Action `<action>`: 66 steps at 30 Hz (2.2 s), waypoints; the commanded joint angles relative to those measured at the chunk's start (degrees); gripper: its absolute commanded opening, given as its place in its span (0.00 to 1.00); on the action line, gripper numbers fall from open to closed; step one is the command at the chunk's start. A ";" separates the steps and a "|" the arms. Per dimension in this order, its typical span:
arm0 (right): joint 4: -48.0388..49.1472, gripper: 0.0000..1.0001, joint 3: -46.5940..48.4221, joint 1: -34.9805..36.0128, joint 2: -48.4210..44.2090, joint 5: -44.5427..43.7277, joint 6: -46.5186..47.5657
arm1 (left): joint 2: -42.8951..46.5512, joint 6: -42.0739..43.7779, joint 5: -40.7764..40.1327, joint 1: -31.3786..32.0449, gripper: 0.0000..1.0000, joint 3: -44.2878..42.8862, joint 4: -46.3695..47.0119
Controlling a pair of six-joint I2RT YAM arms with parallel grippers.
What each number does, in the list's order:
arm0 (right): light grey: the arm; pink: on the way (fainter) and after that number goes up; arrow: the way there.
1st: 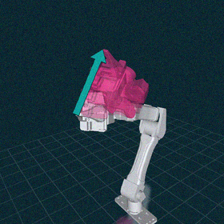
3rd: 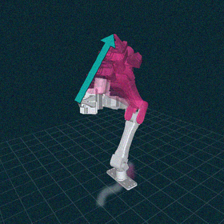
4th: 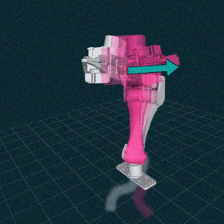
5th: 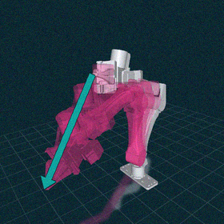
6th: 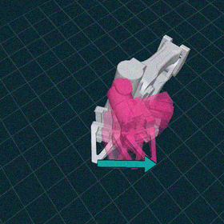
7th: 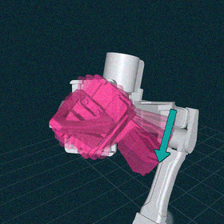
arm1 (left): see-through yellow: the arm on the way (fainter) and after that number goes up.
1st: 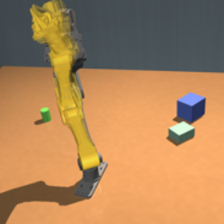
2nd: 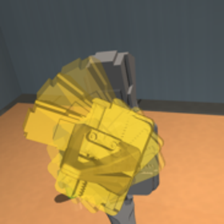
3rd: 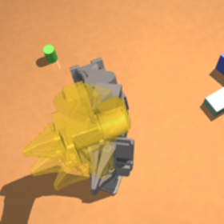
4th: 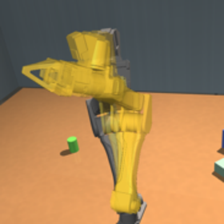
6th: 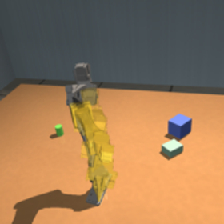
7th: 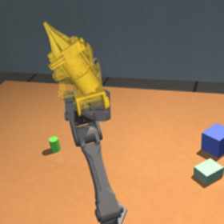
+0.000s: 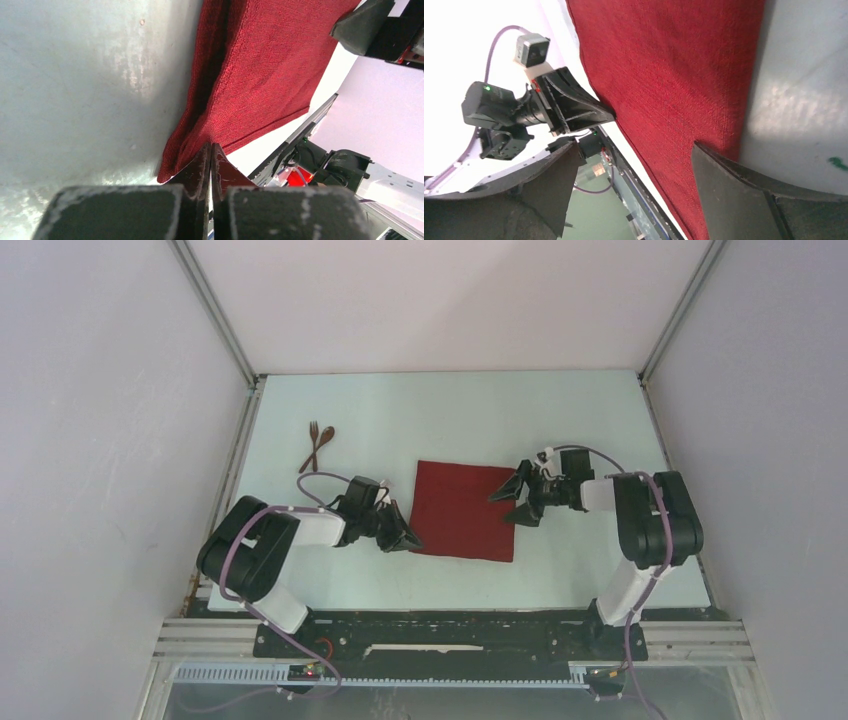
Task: Fold the napkin into a case and place the utensils inside
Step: Smooth out the square-folded napkin at the center of the board.
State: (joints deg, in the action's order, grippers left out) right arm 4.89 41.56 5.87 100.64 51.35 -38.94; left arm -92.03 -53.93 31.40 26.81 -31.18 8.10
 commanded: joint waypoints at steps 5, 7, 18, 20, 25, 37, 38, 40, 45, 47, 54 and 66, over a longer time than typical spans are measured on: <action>-2.79 0.93 7.37 -1.49 -2.90 -1.65 2.34 | 6.24 6.06 -4.24 -0.31 0.13 -3.20 -11.88; -4.26 0.94 10.63 1.63 -3.71 -2.66 1.37 | 8.29 5.26 -1.11 -0.27 0.18 -5.45 -12.14; 18.71 1.00 24.85 18.73 13.69 -4.68 -21.36 | 5.14 3.39 0.60 -0.22 0.10 -2.22 -7.68; 19.97 1.00 28.18 20.82 17.79 -4.69 -23.06 | 3.46 3.70 -1.19 -0.46 0.08 -0.75 -5.93; 21.55 1.00 33.19 23.50 24.42 -6.82 -23.26 | -0.89 3.33 -3.18 -1.23 0.03 2.16 -1.80; 12.04 0.99 47.39 21.11 35.87 -11.97 -17.38 | -4.29 2.34 -2.13 -3.30 0.00 6.22 1.82; 10.08 0.99 49.60 20.92 37.01 -12.50 -16.95 | -4.30 2.41 -2.11 -3.34 0.00 6.22 1.77; 6.69 0.99 54.09 20.56 39.58 -12.96 -16.17 | -4.03 2.49 -2.04 -3.36 0.00 6.15 1.74; 3.87 0.99 62.96 18.79 45.17 -13.09 -16.50 | -2.19 3.86 -2.13 -3.38 0.01 4.61 -0.50; 1.57 0.99 67.84 17.76 46.21 -10.43 -16.06 | -0.92 3.94 -1.53 -3.42 0.02 3.17 -1.38; -34.05 1.00 80.13 14.88 32.97 -12.00 6.65 | 9.55 1.67 4.54 -4.17 0.35 -2.21 -3.96; -50.97 0.73 48.35 39.26 2.04 -54.90 24.66 | 49.22 12.37 -28.69 -14.96 0.69 -4.96 -43.77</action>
State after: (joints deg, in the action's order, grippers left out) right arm -42.19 95.96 35.62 104.47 9.47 -16.95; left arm -54.19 -45.63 21.98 14.76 -35.68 -18.44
